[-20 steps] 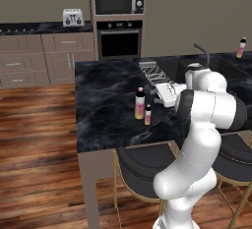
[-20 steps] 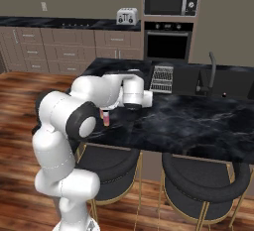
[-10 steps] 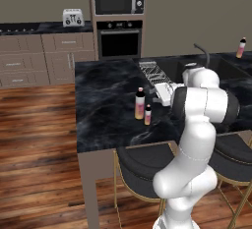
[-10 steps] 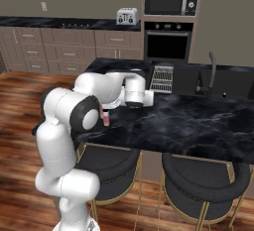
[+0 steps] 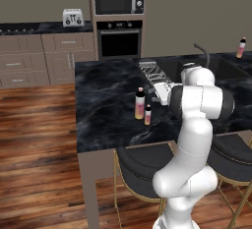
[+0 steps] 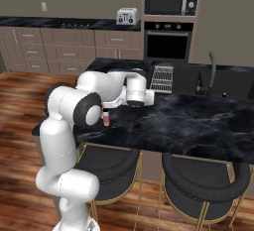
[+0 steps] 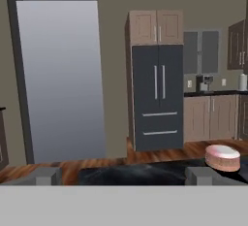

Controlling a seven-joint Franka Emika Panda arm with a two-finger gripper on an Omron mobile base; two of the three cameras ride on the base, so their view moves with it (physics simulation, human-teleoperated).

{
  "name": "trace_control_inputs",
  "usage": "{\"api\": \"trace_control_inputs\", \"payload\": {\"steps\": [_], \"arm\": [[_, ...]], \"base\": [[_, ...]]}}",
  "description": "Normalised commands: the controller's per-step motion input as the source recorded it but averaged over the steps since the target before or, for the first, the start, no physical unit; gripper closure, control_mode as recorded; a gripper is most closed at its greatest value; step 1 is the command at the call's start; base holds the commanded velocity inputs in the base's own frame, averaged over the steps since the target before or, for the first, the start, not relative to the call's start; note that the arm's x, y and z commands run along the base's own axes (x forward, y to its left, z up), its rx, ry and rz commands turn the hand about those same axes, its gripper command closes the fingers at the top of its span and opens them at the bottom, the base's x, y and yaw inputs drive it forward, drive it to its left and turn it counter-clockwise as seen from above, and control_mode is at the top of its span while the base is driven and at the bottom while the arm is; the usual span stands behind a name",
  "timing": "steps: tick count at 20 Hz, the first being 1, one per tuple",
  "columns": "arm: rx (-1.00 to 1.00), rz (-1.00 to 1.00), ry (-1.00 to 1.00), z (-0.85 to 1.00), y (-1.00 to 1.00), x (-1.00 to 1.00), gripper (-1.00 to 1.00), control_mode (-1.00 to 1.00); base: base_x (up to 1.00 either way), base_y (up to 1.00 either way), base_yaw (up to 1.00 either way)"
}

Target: Place the large bottle from the dining counter next to the other large bottle outside the sink, and place the small bottle from the dining counter next to the other small bottle inside the sink.

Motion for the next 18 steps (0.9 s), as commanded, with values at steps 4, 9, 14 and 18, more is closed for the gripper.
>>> {"api": "trace_control_inputs", "payload": {"steps": [4,9,14,18], "arm": [[0.0,0.0,0.0,-0.03,0.0,0.05,-1.0,-1.0],[0.0,0.0,0.0,-0.01,0.0,0.0,-1.0,-1.0],[0.0,0.0,0.0,-0.06,0.0,0.0,-1.0,-1.0],[0.0,0.0,0.0,-0.08,0.0,0.0,-1.0,-1.0]], "base": [[0.0,0.0,0.0],[0.0,0.0,0.0],[0.0,0.0,0.0],[0.0,0.0,0.0]]}}
